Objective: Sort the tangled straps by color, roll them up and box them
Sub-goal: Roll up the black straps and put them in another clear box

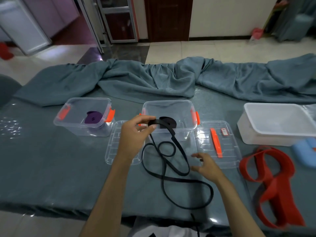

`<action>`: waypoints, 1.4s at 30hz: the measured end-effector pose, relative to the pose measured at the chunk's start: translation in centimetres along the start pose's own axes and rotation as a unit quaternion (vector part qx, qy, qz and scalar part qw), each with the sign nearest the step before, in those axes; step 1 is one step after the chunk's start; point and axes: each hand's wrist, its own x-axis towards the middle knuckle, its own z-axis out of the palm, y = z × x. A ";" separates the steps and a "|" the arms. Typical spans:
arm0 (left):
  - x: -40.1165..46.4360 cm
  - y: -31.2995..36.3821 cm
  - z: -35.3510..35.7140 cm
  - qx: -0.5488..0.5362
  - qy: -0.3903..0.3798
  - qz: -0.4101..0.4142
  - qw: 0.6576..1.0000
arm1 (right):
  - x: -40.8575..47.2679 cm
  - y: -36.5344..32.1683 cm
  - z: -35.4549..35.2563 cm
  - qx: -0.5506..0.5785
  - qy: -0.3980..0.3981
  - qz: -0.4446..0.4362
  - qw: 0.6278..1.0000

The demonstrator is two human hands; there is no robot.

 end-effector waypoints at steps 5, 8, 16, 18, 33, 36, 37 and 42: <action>-0.6 1.6 1.1 -0.006 -0.042 0.020 0.999 | -2.4 -6.8 -2.4 0.134 0.021 -0.133 0.982; -0.8 2.3 1.7 -0.023 -0.050 0.032 0.998 | -3.5 -12.3 -3.6 0.219 0.055 -0.224 0.948; -0.1 5.8 2.3 -0.096 -0.003 0.104 0.990 | -4.1 -18.6 -6.6 0.183 0.076 -0.308 0.930; 0.5 6.5 1.9 -0.101 -0.032 0.115 0.988 | -3.9 -19.5 -7.4 0.195 0.074 -0.324 0.923; 2.8 9.8 2.9 -0.136 -0.106 0.132 0.976 | -3.3 -23.2 -9.8 0.260 0.166 -0.328 0.893; 2.2 9.6 3.2 -0.165 -0.110 0.132 0.971 | -3.5 -22.7 -10.2 0.199 0.168 -0.342 0.903; 2.1 9.4 3.3 -0.170 -0.100 0.131 0.972 | -3.6 -22.7 -10.2 0.188 0.170 -0.341 0.905; 2.0 8.7 3.8 -0.168 -0.058 0.121 0.977 | -3.4 -22.7 -10.0 0.161 0.185 -0.338 0.909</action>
